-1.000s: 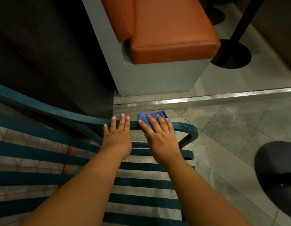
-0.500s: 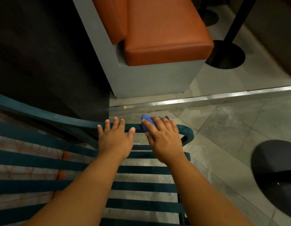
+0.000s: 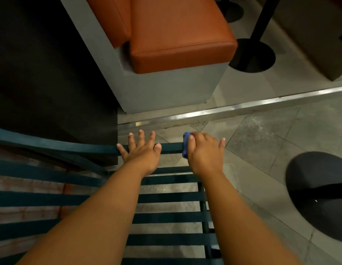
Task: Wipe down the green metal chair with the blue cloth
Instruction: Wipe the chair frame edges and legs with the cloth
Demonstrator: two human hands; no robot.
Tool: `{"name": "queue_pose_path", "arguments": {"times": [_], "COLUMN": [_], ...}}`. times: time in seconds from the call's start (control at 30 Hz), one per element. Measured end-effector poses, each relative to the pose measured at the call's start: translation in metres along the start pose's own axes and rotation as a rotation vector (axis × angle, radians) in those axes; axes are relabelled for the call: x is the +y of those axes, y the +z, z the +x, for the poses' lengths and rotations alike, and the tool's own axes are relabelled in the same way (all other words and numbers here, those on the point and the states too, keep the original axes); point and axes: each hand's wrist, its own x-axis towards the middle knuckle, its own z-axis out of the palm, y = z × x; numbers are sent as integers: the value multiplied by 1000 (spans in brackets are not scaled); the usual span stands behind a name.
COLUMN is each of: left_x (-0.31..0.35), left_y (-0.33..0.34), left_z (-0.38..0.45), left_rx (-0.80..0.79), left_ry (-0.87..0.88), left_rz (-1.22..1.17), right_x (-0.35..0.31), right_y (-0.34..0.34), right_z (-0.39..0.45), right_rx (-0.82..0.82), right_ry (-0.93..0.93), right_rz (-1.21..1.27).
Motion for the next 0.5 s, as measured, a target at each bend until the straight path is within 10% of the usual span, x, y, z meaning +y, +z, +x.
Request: {"name": "queue_pose_path", "arguments": {"times": [0.3,0.5], "left_x": [-2,-3], "left_y": [7,8], "left_z": [6,7], "left_rx": [17,14], "left_ry": [-16,-4], "left_rz": [38,49], "right_x": [15,8], "right_y": [18,-2], "right_z": [-32,21], "right_rx": [78,-29], "right_ry": [-427,67], "right_rz": [97,215]}}
